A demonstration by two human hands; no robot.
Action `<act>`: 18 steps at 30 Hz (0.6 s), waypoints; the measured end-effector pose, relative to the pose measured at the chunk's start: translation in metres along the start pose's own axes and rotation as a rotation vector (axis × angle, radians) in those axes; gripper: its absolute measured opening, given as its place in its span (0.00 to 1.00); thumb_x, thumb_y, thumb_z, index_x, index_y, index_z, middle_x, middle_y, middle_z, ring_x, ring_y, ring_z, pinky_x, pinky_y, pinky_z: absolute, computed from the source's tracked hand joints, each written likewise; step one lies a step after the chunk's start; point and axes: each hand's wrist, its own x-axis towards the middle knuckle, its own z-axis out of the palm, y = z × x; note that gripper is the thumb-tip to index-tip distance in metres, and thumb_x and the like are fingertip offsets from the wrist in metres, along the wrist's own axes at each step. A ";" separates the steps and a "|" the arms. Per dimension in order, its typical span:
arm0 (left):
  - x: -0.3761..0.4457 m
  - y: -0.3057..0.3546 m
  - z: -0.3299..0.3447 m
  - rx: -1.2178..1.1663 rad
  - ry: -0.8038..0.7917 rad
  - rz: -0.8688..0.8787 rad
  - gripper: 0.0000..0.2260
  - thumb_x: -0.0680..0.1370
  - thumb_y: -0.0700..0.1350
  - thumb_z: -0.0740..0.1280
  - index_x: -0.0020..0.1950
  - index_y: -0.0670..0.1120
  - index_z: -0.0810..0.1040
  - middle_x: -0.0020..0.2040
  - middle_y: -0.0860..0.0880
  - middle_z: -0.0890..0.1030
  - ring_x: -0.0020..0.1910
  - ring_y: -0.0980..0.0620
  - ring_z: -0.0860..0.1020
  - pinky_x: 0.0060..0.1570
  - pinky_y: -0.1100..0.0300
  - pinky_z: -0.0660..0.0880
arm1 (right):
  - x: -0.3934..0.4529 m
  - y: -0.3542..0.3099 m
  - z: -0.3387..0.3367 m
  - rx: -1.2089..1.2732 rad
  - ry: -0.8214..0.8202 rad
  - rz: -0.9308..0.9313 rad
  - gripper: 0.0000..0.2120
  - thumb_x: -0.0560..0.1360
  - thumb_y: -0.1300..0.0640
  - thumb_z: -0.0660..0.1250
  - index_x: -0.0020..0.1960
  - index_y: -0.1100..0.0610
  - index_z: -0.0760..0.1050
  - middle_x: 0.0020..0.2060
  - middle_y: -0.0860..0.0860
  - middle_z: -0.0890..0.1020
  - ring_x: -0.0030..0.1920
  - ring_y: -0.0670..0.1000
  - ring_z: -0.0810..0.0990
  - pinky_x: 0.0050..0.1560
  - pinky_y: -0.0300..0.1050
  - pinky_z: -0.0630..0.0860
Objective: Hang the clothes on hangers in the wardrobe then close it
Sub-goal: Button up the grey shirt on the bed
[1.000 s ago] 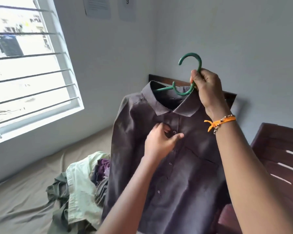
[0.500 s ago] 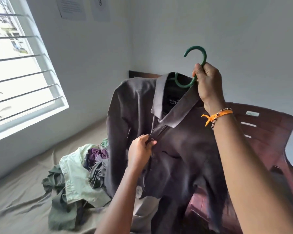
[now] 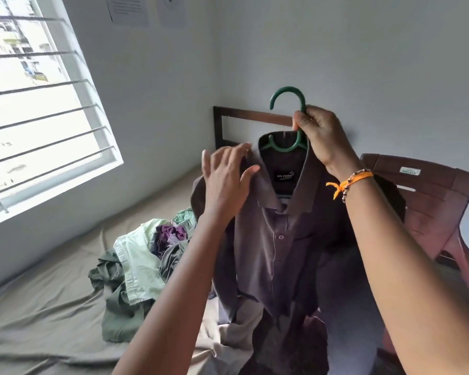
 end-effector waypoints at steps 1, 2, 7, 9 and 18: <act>0.003 0.003 0.001 -0.005 -0.034 0.024 0.16 0.79 0.53 0.61 0.60 0.44 0.73 0.54 0.46 0.79 0.59 0.45 0.73 0.69 0.46 0.56 | -0.004 -0.003 0.004 0.021 -0.008 0.002 0.14 0.80 0.52 0.60 0.36 0.53 0.71 0.32 0.50 0.72 0.35 0.47 0.68 0.38 0.43 0.63; 0.005 0.006 0.003 -0.034 -0.052 0.027 0.13 0.79 0.51 0.62 0.55 0.43 0.73 0.49 0.45 0.80 0.54 0.42 0.75 0.64 0.47 0.62 | -0.009 -0.005 0.006 0.043 -0.015 0.008 0.14 0.80 0.53 0.60 0.35 0.52 0.71 0.31 0.49 0.72 0.34 0.46 0.68 0.38 0.43 0.63; 0.008 0.016 0.012 -0.202 -0.077 -0.010 0.10 0.79 0.49 0.61 0.47 0.43 0.69 0.44 0.47 0.78 0.49 0.42 0.74 0.51 0.51 0.64 | -0.034 -0.008 -0.013 0.085 -0.080 0.097 0.10 0.80 0.61 0.59 0.43 0.60 0.75 0.25 0.36 0.75 0.30 0.34 0.72 0.36 0.27 0.65; 0.007 0.029 0.016 -0.256 -0.115 0.022 0.09 0.79 0.50 0.62 0.46 0.45 0.67 0.42 0.49 0.77 0.49 0.44 0.74 0.52 0.51 0.64 | -0.043 -0.010 -0.028 0.045 -0.057 0.131 0.08 0.80 0.61 0.59 0.47 0.61 0.75 0.26 0.37 0.76 0.28 0.36 0.72 0.33 0.26 0.65; 0.012 0.075 0.048 -0.469 -0.161 -0.012 0.12 0.79 0.51 0.63 0.41 0.45 0.67 0.38 0.46 0.76 0.44 0.41 0.74 0.46 0.52 0.64 | -0.134 0.016 -0.097 -0.495 0.082 0.425 0.13 0.80 0.52 0.60 0.45 0.60 0.76 0.41 0.58 0.80 0.44 0.59 0.75 0.39 0.43 0.66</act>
